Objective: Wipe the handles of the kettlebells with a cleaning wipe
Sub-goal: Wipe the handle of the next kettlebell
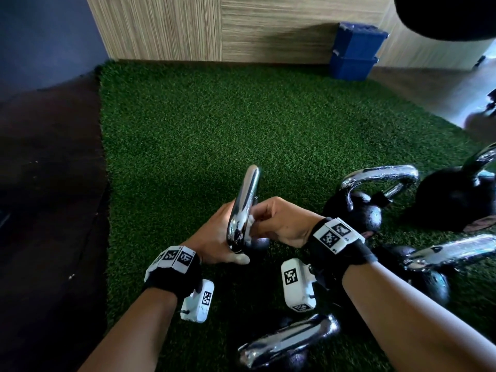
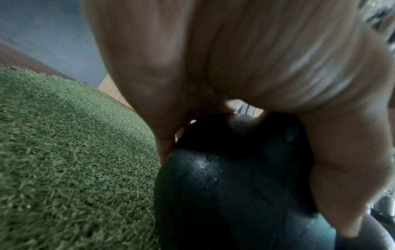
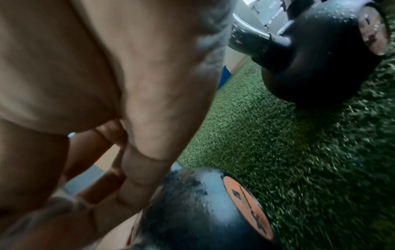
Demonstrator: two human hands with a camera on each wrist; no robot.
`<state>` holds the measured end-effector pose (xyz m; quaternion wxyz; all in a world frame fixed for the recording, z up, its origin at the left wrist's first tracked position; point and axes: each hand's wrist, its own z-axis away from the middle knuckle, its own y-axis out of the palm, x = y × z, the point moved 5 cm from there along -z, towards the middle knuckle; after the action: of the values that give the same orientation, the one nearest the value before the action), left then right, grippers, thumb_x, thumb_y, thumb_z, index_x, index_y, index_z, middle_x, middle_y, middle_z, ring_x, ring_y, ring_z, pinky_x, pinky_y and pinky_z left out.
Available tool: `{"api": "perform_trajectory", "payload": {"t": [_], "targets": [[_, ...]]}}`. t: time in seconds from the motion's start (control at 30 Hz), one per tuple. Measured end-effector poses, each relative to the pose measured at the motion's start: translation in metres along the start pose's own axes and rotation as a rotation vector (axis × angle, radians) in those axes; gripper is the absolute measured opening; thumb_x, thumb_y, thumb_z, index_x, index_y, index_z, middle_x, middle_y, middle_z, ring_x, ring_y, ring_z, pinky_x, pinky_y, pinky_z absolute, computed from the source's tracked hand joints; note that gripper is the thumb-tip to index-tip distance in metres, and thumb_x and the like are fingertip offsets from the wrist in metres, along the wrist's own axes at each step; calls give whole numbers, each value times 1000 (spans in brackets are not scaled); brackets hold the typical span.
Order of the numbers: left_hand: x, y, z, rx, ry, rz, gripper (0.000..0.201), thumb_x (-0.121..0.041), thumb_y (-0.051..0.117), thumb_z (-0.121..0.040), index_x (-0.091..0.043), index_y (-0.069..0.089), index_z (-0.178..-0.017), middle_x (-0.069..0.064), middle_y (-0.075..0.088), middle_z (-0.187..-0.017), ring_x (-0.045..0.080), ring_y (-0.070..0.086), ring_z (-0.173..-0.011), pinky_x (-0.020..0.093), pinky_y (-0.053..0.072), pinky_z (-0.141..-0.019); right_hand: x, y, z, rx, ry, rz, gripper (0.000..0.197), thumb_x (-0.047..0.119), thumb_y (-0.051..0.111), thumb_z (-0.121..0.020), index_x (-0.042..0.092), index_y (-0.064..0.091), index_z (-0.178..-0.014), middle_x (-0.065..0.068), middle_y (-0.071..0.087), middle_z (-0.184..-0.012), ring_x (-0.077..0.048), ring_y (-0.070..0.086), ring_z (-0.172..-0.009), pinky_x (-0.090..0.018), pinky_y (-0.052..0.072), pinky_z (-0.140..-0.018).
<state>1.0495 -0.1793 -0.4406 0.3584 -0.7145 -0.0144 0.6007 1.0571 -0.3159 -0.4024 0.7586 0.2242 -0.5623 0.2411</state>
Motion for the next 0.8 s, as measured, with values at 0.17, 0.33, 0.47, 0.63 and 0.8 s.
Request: {"api": "perform_trajectory", "payload": {"t": [0.17, 0.33, 0.47, 0.63, 0.8], "targets": [[7, 0, -3, -19, -12, 42, 112, -42, 92, -48, -82, 19, -123, 0, 45, -147, 20, 43, -141, 52, 39, -116, 3, -3, -3, -82, -9, -150, 15, -18, 57, -88, -8, 67, -94, -14, 71, -81, -16, 70, -65, -26, 62, -67], [8, 2, 1, -46, -4, 77, 112, -38, 92, -47, -79, 25, -126, 1, 46, -145, 18, 46, -139, 51, 42, -115, 7, 0, 0, -137, 41, -155, 20, -21, 59, -85, -12, 63, -102, -17, 67, -77, -16, 69, -58, -26, 62, -63], [2, 1, 0, -51, 47, 42, 117, -30, 93, -51, -54, 22, -142, -1, 41, -153, 18, 39, -144, 48, 34, -120, 11, -4, -5, -358, -2, -284, 7, -12, 62, -90, -5, 61, -90, -22, 64, -83, -19, 68, -61, -29, 61, -68], [2, 2, 2, -65, 52, 44, 114, -25, 94, -52, -49, 27, -141, 0, 43, -152, 19, 39, -144, 49, 34, -120, 10, -6, -4, -382, -8, -249, 12, -11, 68, -85, -4, 61, -78, -14, 70, -73, -19, 70, -60, -29, 63, -64], [6, 2, 2, -77, 29, 32, 120, -29, 96, -53, -52, 18, -141, 5, 39, -155, 22, 36, -146, 49, 31, -122, 18, -30, -4, -702, -96, -105, 11, -5, 80, -77, -5, 71, -84, -3, 73, -61, -9, 70, -52, -17, 54, -50]]}}
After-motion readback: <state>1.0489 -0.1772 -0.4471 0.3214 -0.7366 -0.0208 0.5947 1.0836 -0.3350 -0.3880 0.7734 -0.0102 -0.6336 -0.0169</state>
